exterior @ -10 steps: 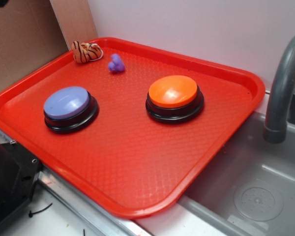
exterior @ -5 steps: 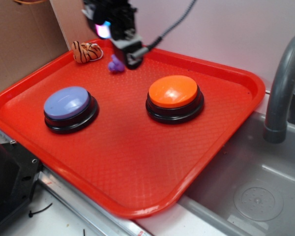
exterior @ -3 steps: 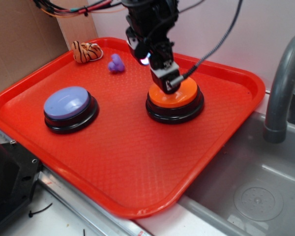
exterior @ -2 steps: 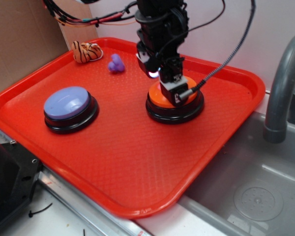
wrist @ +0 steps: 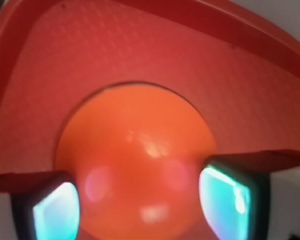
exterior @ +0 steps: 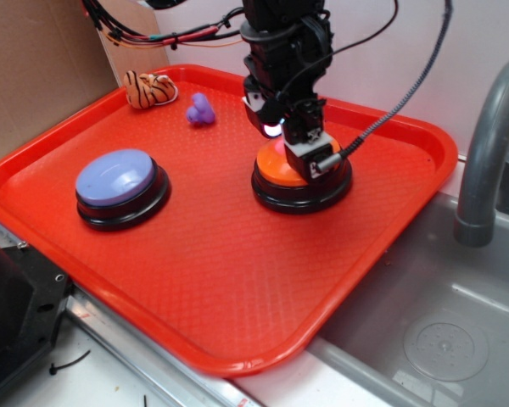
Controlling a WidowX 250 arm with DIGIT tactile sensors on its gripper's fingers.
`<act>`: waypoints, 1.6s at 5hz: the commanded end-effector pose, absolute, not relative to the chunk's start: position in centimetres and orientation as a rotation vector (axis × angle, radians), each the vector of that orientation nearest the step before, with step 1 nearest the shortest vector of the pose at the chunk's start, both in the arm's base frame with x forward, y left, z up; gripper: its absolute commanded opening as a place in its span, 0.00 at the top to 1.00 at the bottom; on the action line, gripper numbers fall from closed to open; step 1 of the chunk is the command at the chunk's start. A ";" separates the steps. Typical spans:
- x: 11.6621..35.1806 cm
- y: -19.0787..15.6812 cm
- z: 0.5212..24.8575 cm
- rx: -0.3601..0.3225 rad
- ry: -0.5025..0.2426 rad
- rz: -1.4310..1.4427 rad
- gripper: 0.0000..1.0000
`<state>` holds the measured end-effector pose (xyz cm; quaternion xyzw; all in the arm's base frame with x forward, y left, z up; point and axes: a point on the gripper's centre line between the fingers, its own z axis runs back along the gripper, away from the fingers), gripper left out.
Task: Push the orange button.
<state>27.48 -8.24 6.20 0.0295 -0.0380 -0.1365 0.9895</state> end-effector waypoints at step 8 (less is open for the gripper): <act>24.2 -8.1 21.5 -0.001 -0.262 -0.190 0.00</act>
